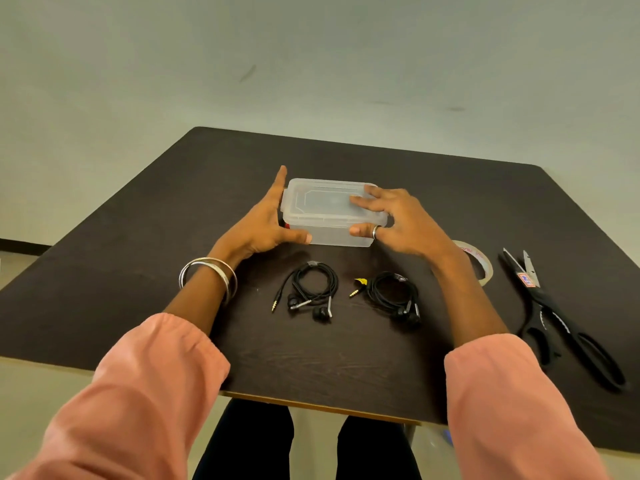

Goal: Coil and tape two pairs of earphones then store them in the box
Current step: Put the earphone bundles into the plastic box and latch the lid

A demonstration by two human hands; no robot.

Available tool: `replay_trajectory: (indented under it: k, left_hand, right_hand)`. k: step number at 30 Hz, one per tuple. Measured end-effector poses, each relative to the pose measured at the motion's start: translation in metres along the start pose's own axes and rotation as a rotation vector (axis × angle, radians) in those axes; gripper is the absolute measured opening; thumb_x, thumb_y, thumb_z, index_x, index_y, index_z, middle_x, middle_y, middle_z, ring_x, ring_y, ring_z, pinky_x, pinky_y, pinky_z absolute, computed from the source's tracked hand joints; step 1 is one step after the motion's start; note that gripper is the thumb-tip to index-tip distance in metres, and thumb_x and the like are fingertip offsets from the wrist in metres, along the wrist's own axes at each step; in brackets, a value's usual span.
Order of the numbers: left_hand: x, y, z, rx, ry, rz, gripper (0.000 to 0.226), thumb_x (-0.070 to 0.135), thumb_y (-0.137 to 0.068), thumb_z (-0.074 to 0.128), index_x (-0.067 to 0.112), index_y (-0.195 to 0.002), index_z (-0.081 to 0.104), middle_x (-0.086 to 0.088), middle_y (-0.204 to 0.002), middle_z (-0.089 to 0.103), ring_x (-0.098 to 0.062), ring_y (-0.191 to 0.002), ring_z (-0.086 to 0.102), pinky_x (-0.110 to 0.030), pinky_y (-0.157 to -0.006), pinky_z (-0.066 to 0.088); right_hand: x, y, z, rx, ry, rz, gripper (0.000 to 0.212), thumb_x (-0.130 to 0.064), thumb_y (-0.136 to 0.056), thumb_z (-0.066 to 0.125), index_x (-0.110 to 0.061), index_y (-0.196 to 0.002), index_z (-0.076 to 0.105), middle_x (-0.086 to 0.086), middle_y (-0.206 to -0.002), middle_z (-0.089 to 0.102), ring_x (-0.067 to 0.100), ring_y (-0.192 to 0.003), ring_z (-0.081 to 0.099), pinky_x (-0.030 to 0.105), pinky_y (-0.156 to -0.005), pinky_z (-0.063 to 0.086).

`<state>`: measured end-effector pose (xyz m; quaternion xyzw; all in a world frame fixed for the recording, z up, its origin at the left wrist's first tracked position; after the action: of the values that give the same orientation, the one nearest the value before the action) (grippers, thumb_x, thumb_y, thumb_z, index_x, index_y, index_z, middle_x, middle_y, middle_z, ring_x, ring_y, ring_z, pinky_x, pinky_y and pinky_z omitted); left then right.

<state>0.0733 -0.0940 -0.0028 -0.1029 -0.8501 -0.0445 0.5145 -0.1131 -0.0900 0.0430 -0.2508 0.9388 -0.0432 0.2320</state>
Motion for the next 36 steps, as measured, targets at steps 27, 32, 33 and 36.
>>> replay_trajectory:
  k: [27, 32, 33, 36]
  left_hand:
    - [-0.008, 0.001, -0.005, 0.022, -0.016, -0.04, 0.113, 0.01, -0.075, 0.079, 0.026, -0.154, 0.0, 0.0, -0.158, 0.022, -0.023, -0.139, 0.031, -0.041, -0.114, 0.028]
    - [-0.005, 0.002, -0.003, 0.014, -0.031, 0.013, 0.115, 0.01, -0.074, 0.079, 0.027, -0.154, -0.002, 0.001, -0.159, 0.02, -0.022, -0.141, 0.028, -0.039, -0.115, 0.025]
    - [-0.002, 0.002, -0.002, 0.003, -0.02, 0.034, 0.117, 0.01, -0.073, 0.08, 0.027, -0.154, -0.004, 0.002, -0.16, 0.016, -0.02, -0.142, 0.025, -0.038, -0.116, 0.023]
    - [0.002, 0.009, -0.007, 0.008, 0.046, 0.092, 0.132, 0.033, -0.061, 0.086, 0.033, -0.152, -0.01, 0.0, -0.162, 0.007, -0.018, -0.145, 0.017, -0.037, -0.116, 0.021]
  right_hand:
    - [0.093, 0.046, -0.056, 0.491, 0.204, 0.655, 0.033, -0.028, -0.098, 0.051, 0.001, -0.09, 0.064, 0.019, -0.089, 0.064, 0.038, -0.084, 0.061, 0.034, -0.065, 0.04]
    - [0.092, 0.045, -0.054, 0.471, 0.32, 0.627, 0.029, -0.026, -0.097, 0.053, 0.0, -0.091, 0.066, 0.016, -0.089, 0.065, 0.036, -0.092, 0.059, 0.034, -0.064, 0.038]
    - [0.089, 0.046, -0.056, 0.502, 0.316, 0.61, 0.029, -0.025, -0.097, 0.052, -0.001, -0.09, 0.066, 0.015, -0.089, 0.065, 0.035, -0.095, 0.057, 0.034, -0.064, 0.038]
    - [0.079, 0.057, -0.067, 0.675, 0.258, 0.534, 0.03, -0.024, -0.098, 0.049, -0.004, -0.088, 0.07, 0.012, -0.086, 0.066, 0.031, -0.096, 0.054, 0.033, -0.063, 0.038]
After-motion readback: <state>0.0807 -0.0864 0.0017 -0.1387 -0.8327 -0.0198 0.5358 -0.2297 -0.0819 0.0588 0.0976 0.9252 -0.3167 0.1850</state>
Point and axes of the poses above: each hand's wrist, its own y-axis away from the middle knuckle, its own z-axis out of the palm, x = y × z, the point moved 10 cm from there along -y, towards the middle knuckle
